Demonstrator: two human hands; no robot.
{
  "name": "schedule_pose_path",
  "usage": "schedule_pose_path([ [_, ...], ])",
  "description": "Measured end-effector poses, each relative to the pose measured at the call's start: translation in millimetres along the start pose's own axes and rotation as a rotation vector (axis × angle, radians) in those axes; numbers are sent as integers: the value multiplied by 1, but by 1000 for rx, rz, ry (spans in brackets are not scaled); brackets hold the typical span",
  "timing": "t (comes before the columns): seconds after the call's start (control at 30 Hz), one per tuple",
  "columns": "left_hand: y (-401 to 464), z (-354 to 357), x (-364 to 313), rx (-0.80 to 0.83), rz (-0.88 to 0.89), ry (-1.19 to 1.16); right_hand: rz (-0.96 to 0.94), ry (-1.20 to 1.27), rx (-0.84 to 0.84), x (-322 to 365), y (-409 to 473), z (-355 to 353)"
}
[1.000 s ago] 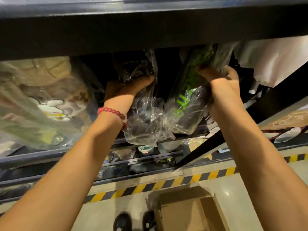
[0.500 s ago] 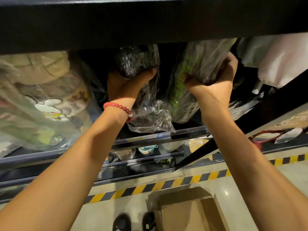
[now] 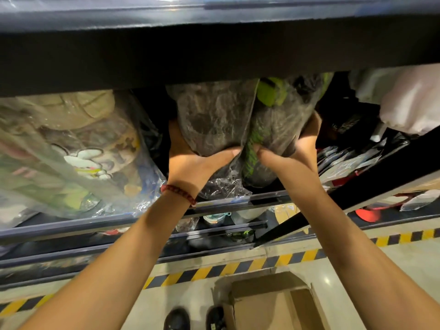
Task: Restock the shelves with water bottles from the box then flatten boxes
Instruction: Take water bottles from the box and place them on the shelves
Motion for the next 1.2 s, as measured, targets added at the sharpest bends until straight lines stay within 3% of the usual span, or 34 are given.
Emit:
schedule_pose_path([
  [0.1,-6,4,-6,82,60,147,89,-21,56,-16,-2,-3],
  [0.27,-13,5,-7,54,198,324,178,-134,109,-25,-9,-11],
  [0.43,-8,2,0,-10,225,452,99,-259,107,-25,-14,-16],
  [0.53,-2,4,3,-47,215,424,66,-370,46,-31,-4,-17],
  [0.67,16,11,13,-50,92,328,71,-333,41,-37,15,-15],
  [0.9,37,1,-1,-262,257,183,-13,-335,-17,-38,40,-5],
  [1.2,64,1,2,-309,255,215,4,-326,-68,-45,62,6],
])
Point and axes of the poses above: each hand's wrist, its own y-axis towards the middle knuckle, its own z-axis out of the palm, x = y × z, the point moved 7 cm from there along y, towards the middle knuckle, and after that the axes turned 14 degrees about y, right-handed, at the moved point
